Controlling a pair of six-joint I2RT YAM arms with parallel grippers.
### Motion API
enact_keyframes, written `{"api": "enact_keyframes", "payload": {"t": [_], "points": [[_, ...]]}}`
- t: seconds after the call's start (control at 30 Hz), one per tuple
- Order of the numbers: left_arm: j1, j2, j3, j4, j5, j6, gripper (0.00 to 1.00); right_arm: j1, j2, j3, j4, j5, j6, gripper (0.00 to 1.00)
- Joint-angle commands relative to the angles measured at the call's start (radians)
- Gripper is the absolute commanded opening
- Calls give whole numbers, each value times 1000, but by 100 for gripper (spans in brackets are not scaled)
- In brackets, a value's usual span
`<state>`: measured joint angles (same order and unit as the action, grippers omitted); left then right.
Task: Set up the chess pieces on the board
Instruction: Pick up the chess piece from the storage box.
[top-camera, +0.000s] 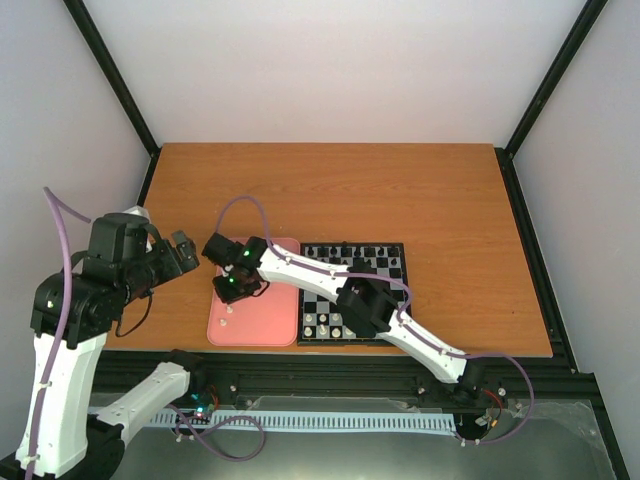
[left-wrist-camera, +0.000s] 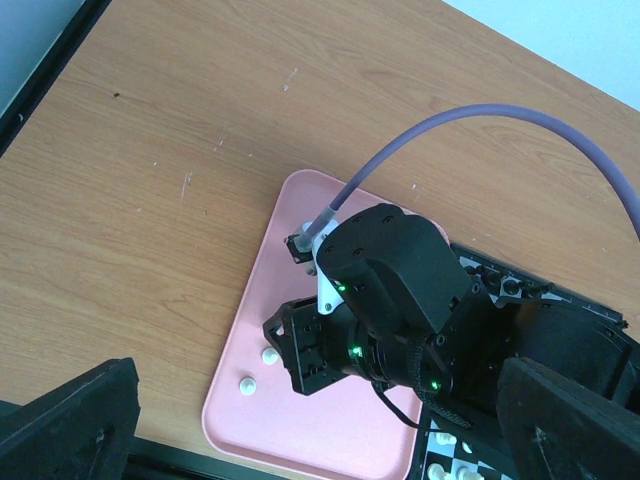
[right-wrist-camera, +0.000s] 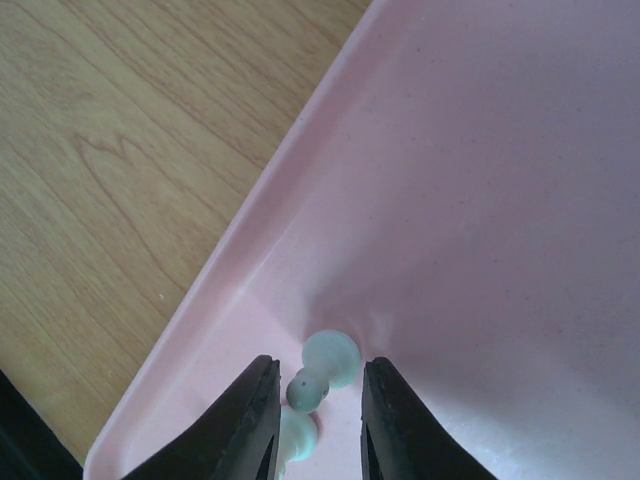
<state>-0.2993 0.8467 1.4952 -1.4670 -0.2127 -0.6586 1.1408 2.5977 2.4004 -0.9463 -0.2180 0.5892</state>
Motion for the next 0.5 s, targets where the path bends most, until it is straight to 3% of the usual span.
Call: {"api": "enact_keyframes", "payload": {"t": [0.0, 0.2, 0.47], "points": [[1, -8, -2, 0, 9, 8, 100, 0, 27, 32, -9, 4, -5, 22], [0, -9, -4, 2, 13, 7, 100, -1, 12, 30, -19, 24, -13, 11], [0, -8, -5, 9, 22, 11, 100, -2, -121, -53, -11, 94, -30, 9]]}}
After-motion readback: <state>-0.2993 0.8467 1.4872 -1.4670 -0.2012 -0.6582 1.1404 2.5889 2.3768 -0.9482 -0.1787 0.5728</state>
